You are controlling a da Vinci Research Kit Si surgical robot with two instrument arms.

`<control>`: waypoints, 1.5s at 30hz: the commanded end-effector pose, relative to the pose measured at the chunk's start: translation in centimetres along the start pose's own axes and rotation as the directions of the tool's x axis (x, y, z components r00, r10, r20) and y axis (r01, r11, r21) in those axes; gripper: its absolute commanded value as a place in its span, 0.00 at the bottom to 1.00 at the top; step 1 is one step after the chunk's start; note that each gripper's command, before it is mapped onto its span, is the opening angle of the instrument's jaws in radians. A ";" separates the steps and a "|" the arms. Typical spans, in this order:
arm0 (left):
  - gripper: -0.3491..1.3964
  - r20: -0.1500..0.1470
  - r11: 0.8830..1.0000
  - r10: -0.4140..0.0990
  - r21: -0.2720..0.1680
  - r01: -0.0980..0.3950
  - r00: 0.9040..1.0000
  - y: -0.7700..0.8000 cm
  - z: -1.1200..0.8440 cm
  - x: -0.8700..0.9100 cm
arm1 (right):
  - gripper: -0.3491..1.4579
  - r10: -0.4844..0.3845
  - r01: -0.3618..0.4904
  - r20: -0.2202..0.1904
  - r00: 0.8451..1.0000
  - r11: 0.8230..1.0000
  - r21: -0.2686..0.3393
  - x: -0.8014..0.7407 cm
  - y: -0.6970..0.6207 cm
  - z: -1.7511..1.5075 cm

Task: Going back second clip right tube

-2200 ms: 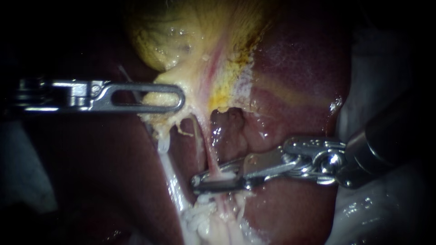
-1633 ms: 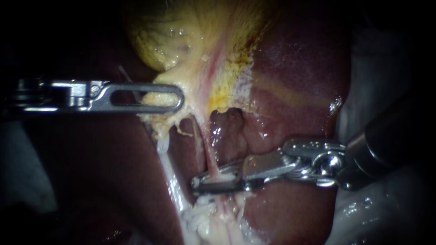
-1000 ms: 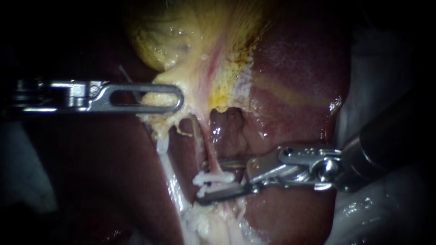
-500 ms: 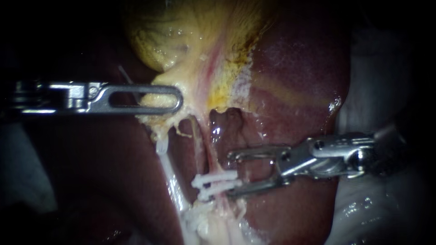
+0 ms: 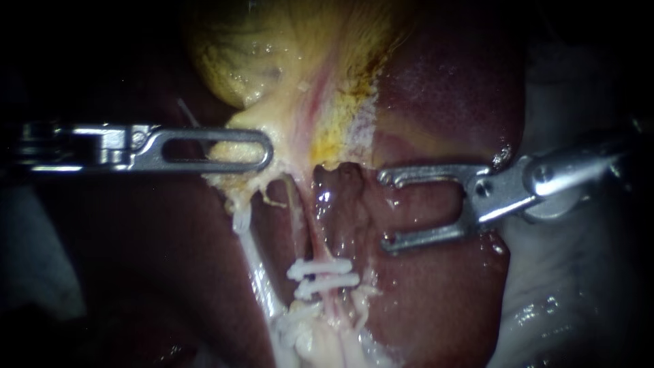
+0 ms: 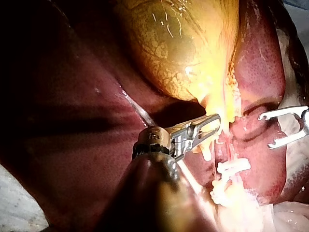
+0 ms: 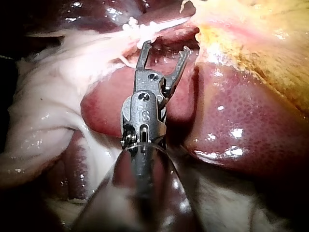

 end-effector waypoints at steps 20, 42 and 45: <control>0.00 0.002 1.000 0.003 -0.012 -0.003 1.000 0.31 0.60 0.17 | 0.47 0.083 -0.083 -0.026 0.996 0.997 -0.001 -0.09 0.02 -0.15; 0.00 -0.016 1.000 -0.013 -0.009 0.013 1.000 0.37 1.05 0.24 | 0.46 0.130 -0.130 -0.032 0.991 0.991 0.003 -0.08 0.01 -0.16; 0.00 -0.017 1.000 -0.014 -0.008 0.014 1.000 0.36 1.03 0.23 | 0.46 0.136 -0.136 -0.032 0.990 0.991 0.004 -0.08 0.01 -0.16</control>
